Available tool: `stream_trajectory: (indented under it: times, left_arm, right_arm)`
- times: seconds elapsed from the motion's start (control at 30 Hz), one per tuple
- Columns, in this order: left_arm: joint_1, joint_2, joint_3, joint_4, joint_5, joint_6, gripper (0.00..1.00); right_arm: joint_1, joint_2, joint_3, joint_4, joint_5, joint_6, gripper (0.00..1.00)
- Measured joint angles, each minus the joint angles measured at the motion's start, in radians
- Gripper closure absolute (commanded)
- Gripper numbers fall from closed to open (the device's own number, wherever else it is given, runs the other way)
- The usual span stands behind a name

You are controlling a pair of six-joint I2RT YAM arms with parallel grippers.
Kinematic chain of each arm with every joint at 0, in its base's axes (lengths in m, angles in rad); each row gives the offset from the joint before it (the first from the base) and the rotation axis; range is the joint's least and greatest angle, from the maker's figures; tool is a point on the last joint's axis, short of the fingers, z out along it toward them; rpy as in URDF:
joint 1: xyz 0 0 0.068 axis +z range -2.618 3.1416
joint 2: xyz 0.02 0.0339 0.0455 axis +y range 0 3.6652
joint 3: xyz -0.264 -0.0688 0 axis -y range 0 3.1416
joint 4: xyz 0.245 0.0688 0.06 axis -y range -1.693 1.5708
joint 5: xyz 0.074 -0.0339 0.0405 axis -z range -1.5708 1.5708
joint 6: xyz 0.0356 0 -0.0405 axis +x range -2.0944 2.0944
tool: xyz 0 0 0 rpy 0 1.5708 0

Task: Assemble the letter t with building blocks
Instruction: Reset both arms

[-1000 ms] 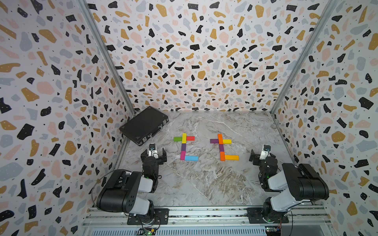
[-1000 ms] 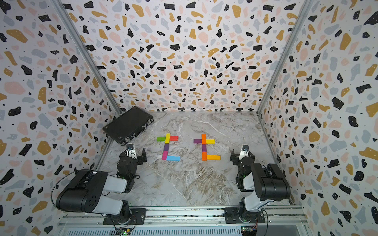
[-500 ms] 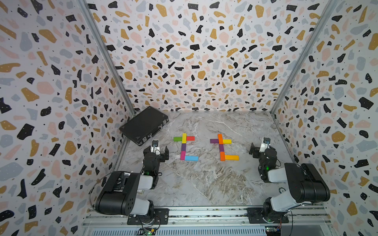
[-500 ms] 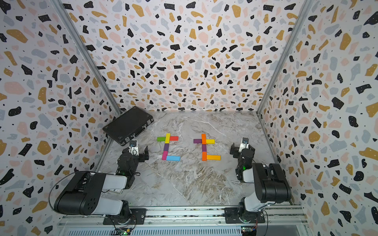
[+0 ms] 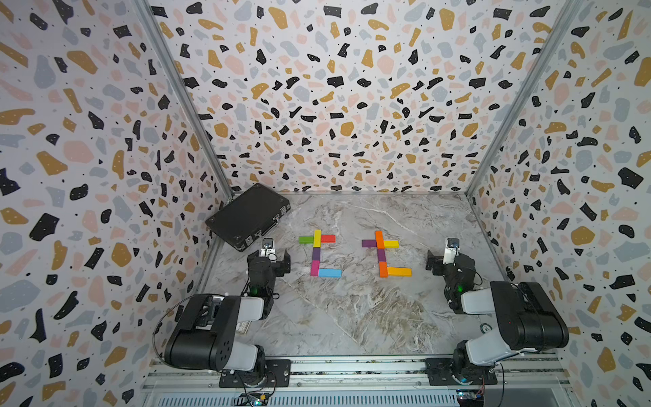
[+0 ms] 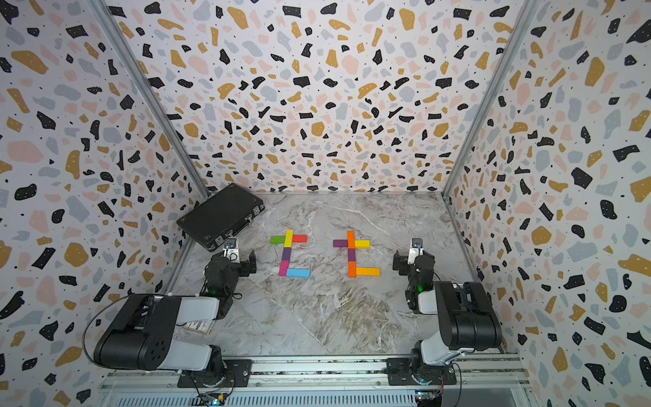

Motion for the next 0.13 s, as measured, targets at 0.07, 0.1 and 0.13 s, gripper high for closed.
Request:
stream_trajectory:
  times: [0.07,0.1,0.13]
  left_arm:
    - [0.027,0.003,0.018,-0.033,0.027,-0.009,0.00]
    - [0.037,0.003,0.024,-0.039,0.036,-0.013,0.01]
    - [0.045,0.003,0.028,-0.040,0.037,-0.017,0.01]
  right_arm:
    - [0.000,0.000,0.000,0.000,-0.002,-0.002,0.00]
    - [0.000,0.000,0.000,0.000,-0.002,-0.002,0.00]
    - [0.000,0.000,0.000,0.000,-0.002,-0.002,0.00]
